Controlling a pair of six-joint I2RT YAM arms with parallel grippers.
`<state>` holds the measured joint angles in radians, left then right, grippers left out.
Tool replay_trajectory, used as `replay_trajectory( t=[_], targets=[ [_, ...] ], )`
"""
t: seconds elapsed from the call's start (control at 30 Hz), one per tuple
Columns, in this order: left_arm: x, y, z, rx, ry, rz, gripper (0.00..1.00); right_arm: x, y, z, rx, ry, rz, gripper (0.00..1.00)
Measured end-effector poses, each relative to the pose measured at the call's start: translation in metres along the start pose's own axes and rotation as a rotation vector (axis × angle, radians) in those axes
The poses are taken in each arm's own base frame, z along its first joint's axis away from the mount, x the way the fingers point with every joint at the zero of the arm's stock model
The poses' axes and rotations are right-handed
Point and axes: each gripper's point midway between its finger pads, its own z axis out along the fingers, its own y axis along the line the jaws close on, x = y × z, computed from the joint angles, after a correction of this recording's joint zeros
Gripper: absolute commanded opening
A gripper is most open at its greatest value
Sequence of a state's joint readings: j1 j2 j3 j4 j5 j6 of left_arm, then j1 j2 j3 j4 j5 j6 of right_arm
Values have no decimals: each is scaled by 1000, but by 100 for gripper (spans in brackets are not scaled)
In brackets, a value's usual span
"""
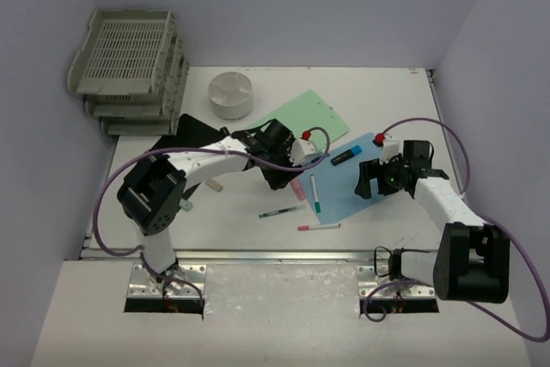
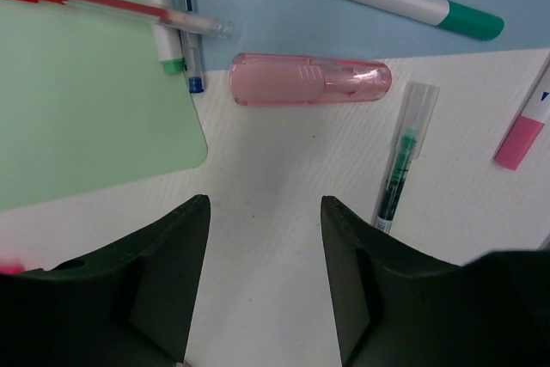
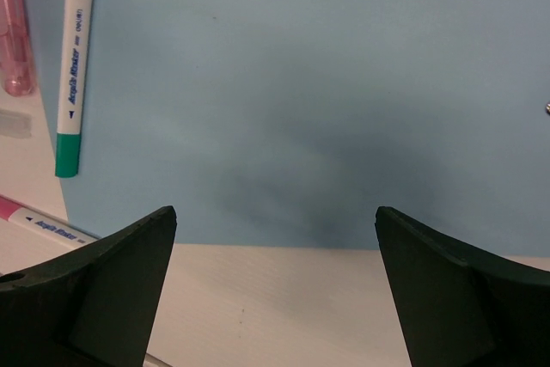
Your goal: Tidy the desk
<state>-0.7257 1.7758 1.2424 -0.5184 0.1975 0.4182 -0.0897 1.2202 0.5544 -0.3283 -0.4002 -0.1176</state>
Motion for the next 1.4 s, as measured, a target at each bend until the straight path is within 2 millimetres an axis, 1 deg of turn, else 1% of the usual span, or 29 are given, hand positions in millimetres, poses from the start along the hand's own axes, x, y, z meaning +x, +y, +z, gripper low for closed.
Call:
replay_trajectory(
  t=[0.07, 0.17, 0.3, 0.43, 0.53, 0.77, 0.93, 1.07, 1.23, 1.4],
  targets=[
    [1, -2, 8, 21, 50, -2, 47, 1, -8, -1, 16, 7, 23, 99],
    [-3, -8, 22, 44, 97, 9, 45, 8, -14, -3, 29, 27, 54, 99],
    [3, -24, 34, 77, 162, 31, 48, 14, -15, -3, 28, 52, 75, 99],
    [16, -40, 38, 111, 225, 46, 48, 16, -14, -3, 22, 68, 82, 99],
    [19, -49, 39, 127, 248, 57, 49, 17, -14, -3, 21, 72, 82, 99],
    [11, -66, 46, 161, 256, 75, 48, 17, -15, -3, 26, 75, 83, 99],
    [4, -69, 55, 170, 257, 66, 45, 18, -17, -3, 40, 80, 83, 99],
    [3, -72, 62, 163, 271, 63, 38, 18, -19, -4, 52, 82, 86, 99],
    [3, -74, 64, 144, 278, 63, 29, 19, -24, -4, 73, 84, 94, 99],
    [3, -72, 67, 108, 274, 61, 9, 20, -26, -4, 81, 88, 102, 99]
  ],
)
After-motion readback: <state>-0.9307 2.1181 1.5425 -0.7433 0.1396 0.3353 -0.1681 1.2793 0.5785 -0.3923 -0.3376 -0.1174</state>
